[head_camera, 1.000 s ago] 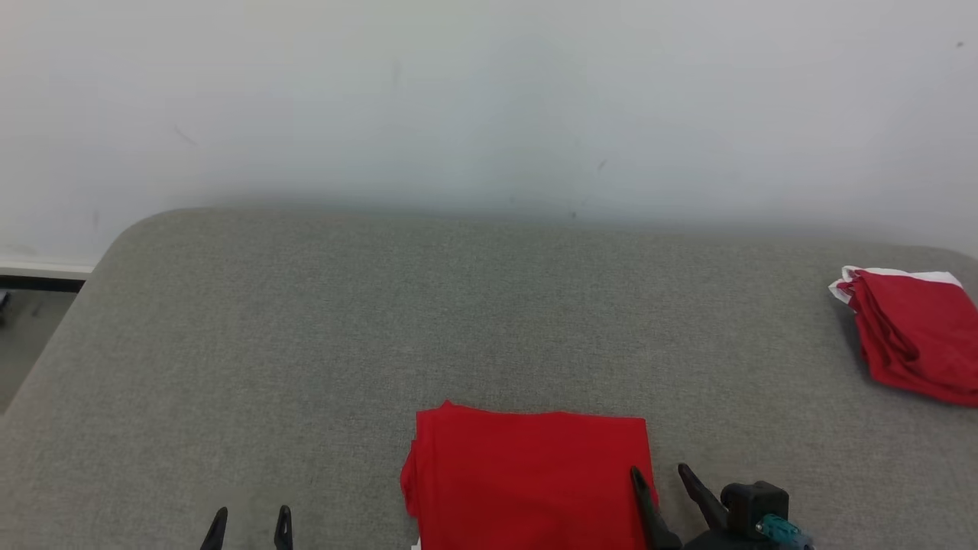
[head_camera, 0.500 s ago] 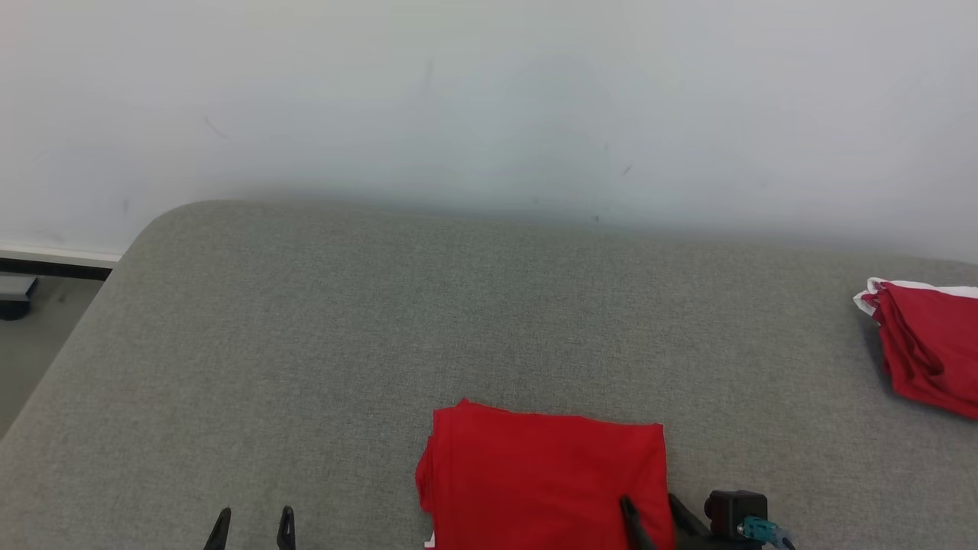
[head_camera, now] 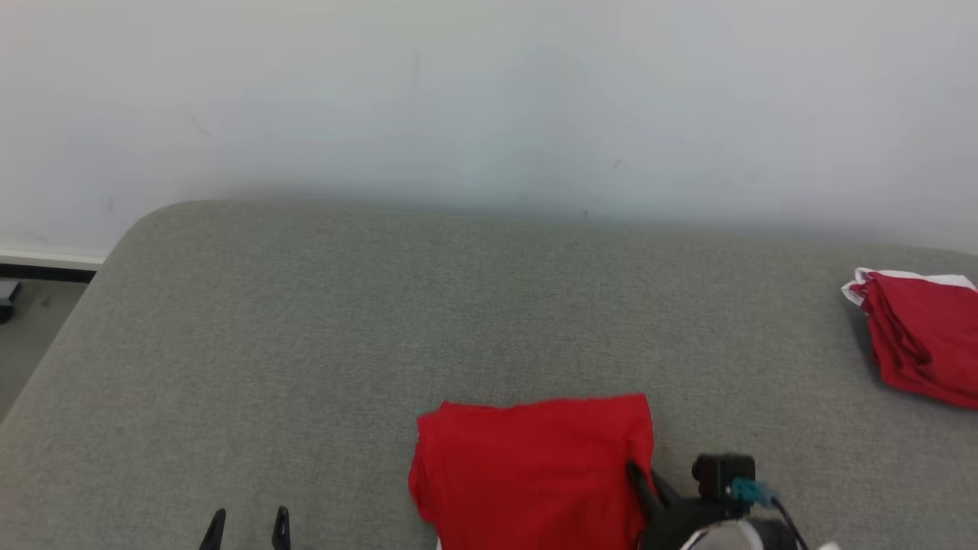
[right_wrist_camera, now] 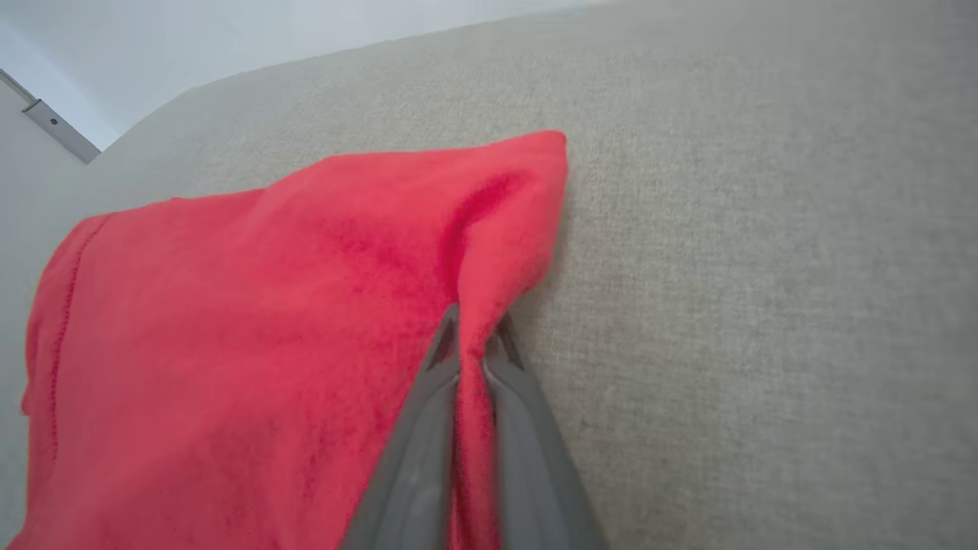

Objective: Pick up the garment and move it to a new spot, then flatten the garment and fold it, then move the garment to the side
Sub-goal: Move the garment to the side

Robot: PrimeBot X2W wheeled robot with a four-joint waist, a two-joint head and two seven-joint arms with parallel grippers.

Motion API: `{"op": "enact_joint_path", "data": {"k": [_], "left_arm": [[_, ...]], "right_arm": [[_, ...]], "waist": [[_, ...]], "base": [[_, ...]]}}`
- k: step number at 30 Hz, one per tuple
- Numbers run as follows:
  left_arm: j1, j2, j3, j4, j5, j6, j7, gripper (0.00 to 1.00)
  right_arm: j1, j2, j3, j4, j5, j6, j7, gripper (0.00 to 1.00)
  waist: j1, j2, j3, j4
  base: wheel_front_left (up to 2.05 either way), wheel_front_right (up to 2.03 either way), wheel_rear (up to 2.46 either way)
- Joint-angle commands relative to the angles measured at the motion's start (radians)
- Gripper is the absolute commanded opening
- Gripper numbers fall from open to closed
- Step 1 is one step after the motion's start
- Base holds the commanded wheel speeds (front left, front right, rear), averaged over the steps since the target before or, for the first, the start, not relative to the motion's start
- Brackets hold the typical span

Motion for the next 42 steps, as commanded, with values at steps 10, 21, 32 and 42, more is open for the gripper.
{"op": "enact_joint_path", "data": {"k": [10, 21, 32, 42], "left_arm": [[-0.015, -0.004, 0.002, -0.011, -0.017, 0.001, -0.002, 1.00], [-0.096, -0.006, -0.011, -0.043, -0.012, 0.001, -0.002, 1.00], [-0.162, 0.008, -0.014, -0.085, 0.006, 0.001, -0.002, 1.00], [-0.176, 0.034, -0.014, -0.107, 0.012, 0.001, -0.002, 1.00]], "right_arm": [[-0.190, -0.144, 0.033, -0.002, -0.163, -0.002, 0.000, 0.00], [-0.463, -0.335, 0.194, 0.005, -0.167, -0.002, 0.042, 0.00], [-0.651, -0.494, 0.344, -0.003, -0.120, -0.002, 0.098, 0.00], [-0.802, -0.609, 0.439, -0.012, -0.064, -0.002, 0.130, 0.00]], "waist": [[-0.0001, -0.0001, 0.042, -0.093], [-0.0001, -0.0001, 0.202, -0.169], [-0.0001, -0.0001, 0.306, -0.200], [-0.0001, -0.0001, 0.361, -0.239]], "base": [[0.00, 0.00, 0.00], [0.00, 0.00, 0.00], [0.00, 0.00, 0.00], [0.00, 0.00, 0.00]]}}
